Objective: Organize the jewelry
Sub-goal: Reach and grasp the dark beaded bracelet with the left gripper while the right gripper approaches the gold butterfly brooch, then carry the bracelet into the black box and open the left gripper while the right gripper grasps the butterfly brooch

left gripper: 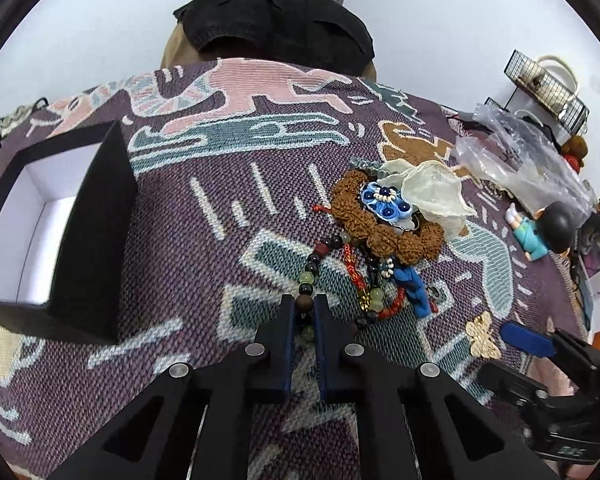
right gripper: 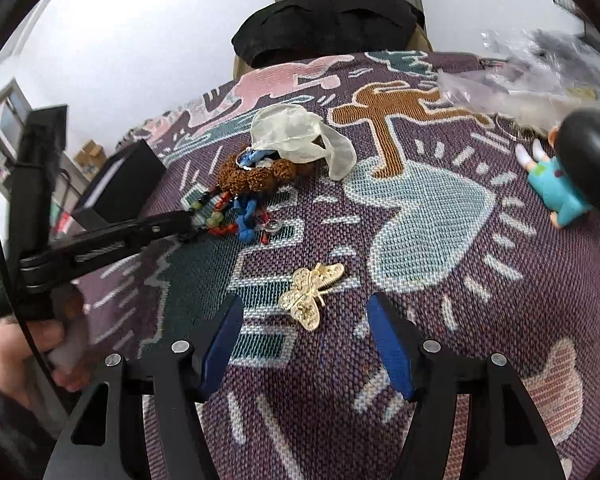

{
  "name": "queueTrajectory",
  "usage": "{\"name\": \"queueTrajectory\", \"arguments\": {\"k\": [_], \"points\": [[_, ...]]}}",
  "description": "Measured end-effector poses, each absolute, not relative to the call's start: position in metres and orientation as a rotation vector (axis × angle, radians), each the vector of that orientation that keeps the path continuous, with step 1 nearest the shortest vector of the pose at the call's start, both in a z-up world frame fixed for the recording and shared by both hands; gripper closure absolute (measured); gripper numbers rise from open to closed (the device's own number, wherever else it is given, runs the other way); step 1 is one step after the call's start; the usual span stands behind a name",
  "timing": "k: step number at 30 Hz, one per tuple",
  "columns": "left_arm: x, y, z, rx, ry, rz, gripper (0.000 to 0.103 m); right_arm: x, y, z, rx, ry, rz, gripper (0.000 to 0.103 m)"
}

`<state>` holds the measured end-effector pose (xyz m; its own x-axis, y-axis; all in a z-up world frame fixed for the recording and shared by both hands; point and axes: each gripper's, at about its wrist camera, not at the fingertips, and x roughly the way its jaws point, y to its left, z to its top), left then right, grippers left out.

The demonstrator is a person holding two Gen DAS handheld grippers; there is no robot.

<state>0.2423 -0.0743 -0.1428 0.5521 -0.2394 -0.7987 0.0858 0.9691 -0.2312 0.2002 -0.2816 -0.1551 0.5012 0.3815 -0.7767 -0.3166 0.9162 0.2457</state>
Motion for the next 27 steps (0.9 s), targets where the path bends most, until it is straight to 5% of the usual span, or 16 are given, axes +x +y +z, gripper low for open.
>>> {"name": "queueTrajectory", "arguments": {"k": [8,11,12,15,18,27], "points": [[0.223,-0.055,-0.107,-0.213,0.885,-0.2,0.094,0.202,-0.249,-0.158,-0.102,0.942,0.357,0.039],[0.218,-0.05,-0.093,-0.221,0.855,-0.201,0.094,0.201,-0.244,-0.155,-0.135,0.933,0.354,0.06],[0.217,-0.048,-0.089,-0.22,0.845,-0.198,0.094,0.201,-0.245,-0.154,-0.136,0.935,0.355,0.075],[0.212,-0.042,-0.074,-0.22,0.814,-0.194,0.094,0.202,-0.247,-0.153,-0.13,0.946,0.362,0.076],[0.207,-0.033,-0.059,-0.216,0.781,-0.187,0.094,0.201,-0.249,-0.146,-0.109,0.928,0.368,0.089],[0.2,0.001,-0.03,-0.227,0.722,-0.143,0.094,0.207,-0.258,-0.137,-0.005,0.936,0.436,0.089]]}}
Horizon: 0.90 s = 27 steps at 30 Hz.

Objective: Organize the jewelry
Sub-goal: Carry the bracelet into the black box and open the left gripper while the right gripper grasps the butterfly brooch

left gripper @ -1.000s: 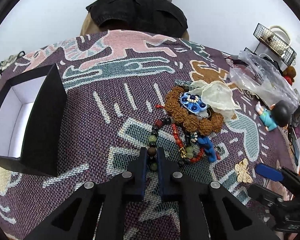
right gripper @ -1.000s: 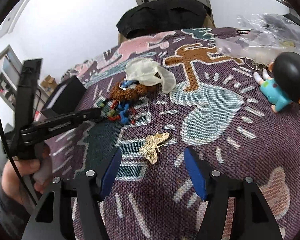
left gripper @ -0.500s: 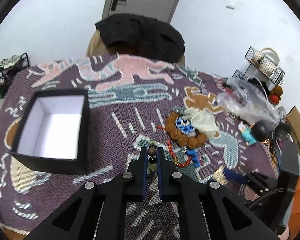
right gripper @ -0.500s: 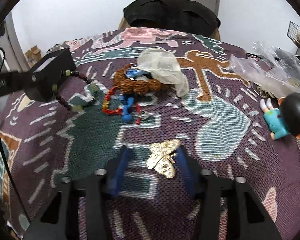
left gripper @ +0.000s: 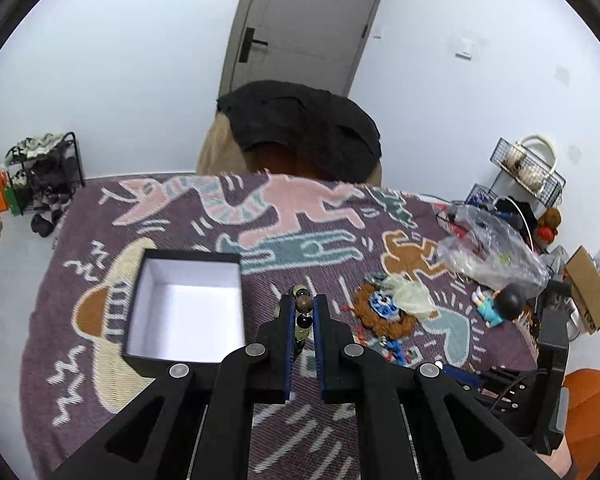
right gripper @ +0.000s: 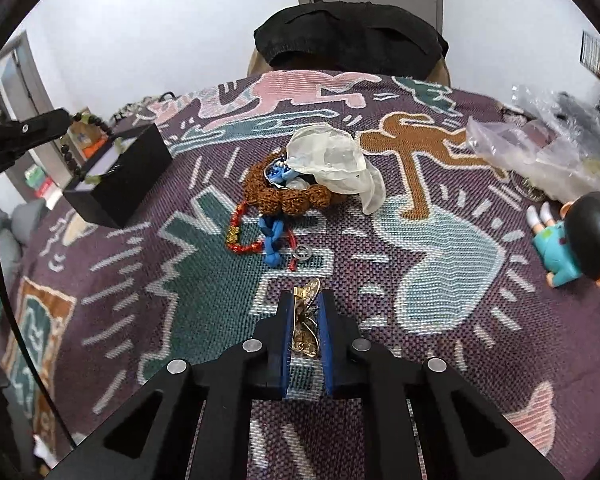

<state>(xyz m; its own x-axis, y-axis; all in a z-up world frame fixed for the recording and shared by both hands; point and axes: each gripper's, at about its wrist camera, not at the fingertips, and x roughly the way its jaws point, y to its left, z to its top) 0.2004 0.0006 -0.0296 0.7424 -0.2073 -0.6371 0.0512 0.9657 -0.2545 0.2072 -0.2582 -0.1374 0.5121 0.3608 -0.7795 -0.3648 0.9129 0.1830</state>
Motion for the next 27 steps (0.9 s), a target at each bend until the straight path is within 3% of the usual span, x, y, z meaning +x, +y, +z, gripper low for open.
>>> {"name": "queueTrajectory", "arguments": {"k": [20,22,26,27], "points": [[0.207,0.081,-0.044,-0.322,0.727,-0.024,0.092,0.213,-0.219,-0.091,0.05,0.88,0.554,0.089],[0.21,0.087,-0.051,-0.352,0.764,-0.037,0.084,0.214,-0.208,-0.086,0.041,0.875,0.568,0.089],[0.201,0.101,-0.056,-0.401,0.743,-0.026,0.034,0.215,-0.182,-0.073,0.028,0.861,0.604,0.089],[0.198,0.102,-0.055,-0.399,0.731,-0.016,0.027,0.216,-0.173,-0.069,0.023,0.855,0.616,0.089]]}}
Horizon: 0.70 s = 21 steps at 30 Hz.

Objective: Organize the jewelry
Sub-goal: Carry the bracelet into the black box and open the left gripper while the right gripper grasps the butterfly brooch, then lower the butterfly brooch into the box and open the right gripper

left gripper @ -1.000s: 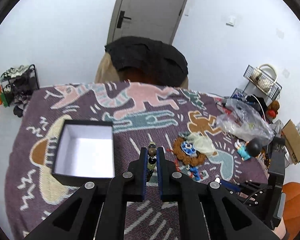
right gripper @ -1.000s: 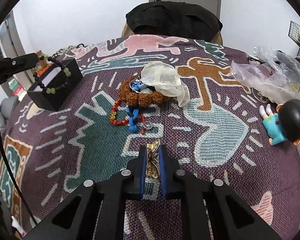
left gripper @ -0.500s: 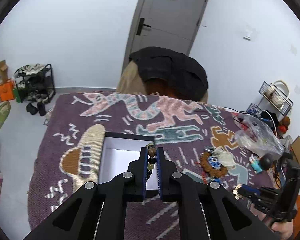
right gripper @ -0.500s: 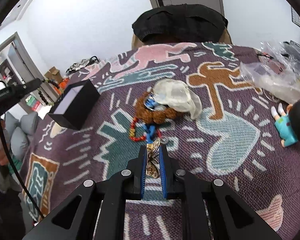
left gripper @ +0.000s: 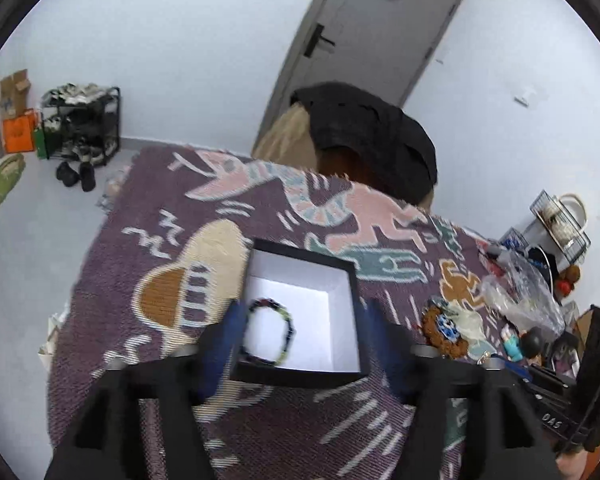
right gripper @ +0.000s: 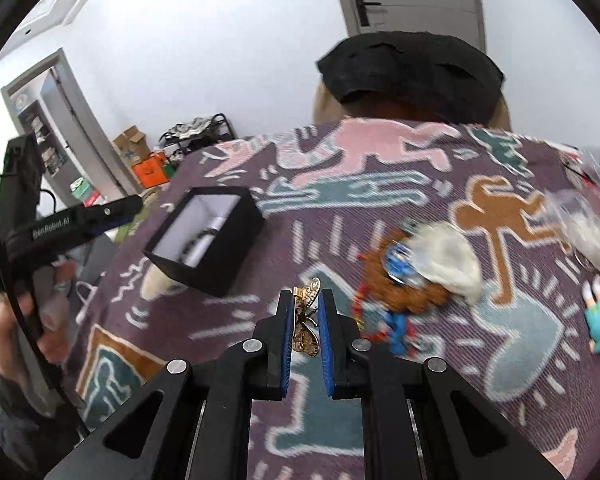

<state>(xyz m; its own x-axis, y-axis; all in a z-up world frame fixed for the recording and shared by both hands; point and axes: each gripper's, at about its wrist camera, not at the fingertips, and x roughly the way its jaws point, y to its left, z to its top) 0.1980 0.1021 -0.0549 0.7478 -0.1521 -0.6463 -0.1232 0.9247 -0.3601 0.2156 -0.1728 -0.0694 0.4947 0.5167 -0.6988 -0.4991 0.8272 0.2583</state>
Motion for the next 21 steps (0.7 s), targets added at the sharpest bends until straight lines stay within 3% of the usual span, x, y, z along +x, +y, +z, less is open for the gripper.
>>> {"name": "queueTrajectory", "arguments": {"k": [21], "points": [[0.173,0.15,-0.061,-0.413,0.695,0.075,0.026,0.25,-0.05,-0.062,0.024,0.854,0.729,0.089]]}}
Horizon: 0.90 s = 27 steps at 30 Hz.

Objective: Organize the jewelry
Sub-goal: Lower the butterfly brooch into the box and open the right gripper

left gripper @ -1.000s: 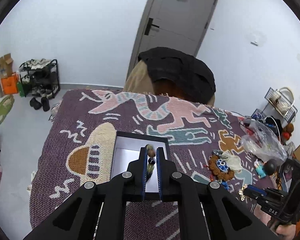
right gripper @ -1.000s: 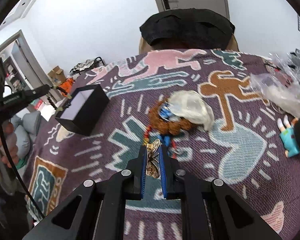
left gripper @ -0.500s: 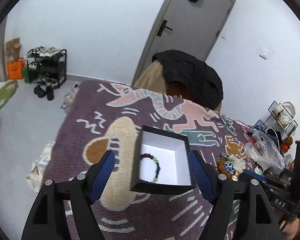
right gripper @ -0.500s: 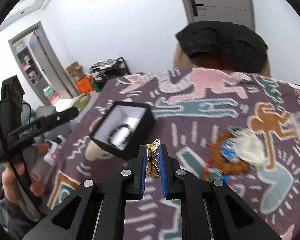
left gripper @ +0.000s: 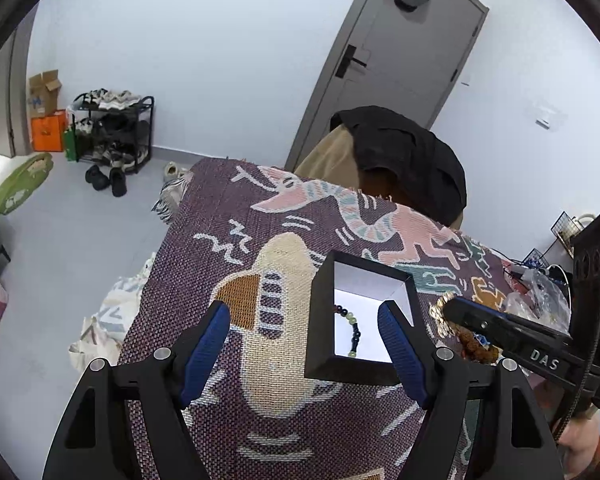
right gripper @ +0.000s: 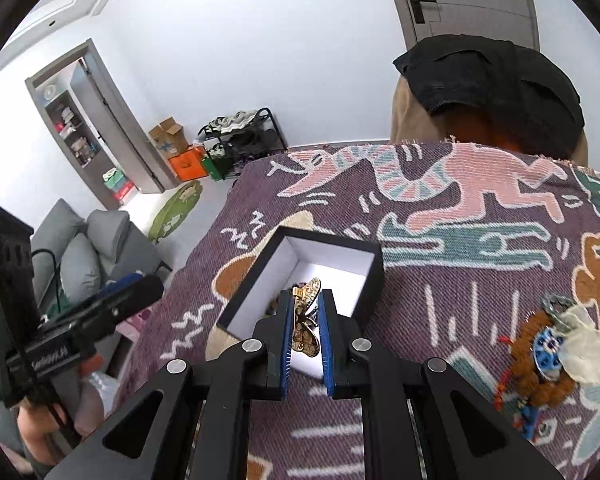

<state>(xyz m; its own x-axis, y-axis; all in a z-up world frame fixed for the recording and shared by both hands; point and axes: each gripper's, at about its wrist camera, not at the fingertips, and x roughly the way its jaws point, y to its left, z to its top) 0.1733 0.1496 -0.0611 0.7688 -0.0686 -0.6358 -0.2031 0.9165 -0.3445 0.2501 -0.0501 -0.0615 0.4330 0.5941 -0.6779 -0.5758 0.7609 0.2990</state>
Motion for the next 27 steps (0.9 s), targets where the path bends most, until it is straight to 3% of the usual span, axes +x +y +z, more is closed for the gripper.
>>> {"name": "queueTrajectory", "arguments": {"k": [2,3,4,6,14,16,21,25,27], "points": [[0.173,0.149,-0.062,-0.415,0.698,0.076,0.026,0.251,-0.047,-0.066,0.01,0.861,0.73,0.089],[0.173,0.149,-0.062,-0.413,0.7,0.079,0.026,0.252,-0.048,-0.067,0.008,0.867,0.734,0.081],[0.174,0.147,-0.062,-0.406,0.701,0.08,0.026,0.252,-0.05,-0.069,0.009,0.872,0.73,0.064],[0.174,0.144,-0.06,-0.393,0.701,0.08,0.026,0.248,-0.06,-0.069,0.015,0.851,0.7,0.046],[0.18,0.117,-0.051,-0.368,0.694,0.06,0.017,0.237,-0.111,-0.062,0.064,0.84,0.644,0.043],[0.181,0.109,-0.048,-0.357,0.69,0.048,0.016,0.234,-0.128,-0.059,0.093,0.831,0.631,0.029],[0.184,0.084,-0.037,-0.324,0.676,0.015,0.016,0.229,-0.166,-0.055,0.141,0.801,0.583,0.024],[0.186,0.064,-0.03,-0.292,0.672,-0.013,0.016,0.225,-0.197,-0.055,0.197,0.787,0.544,0.006],[0.188,0.055,-0.027,-0.28,0.671,-0.023,0.016,0.224,-0.216,-0.057,0.24,0.781,0.529,0.003]]}}
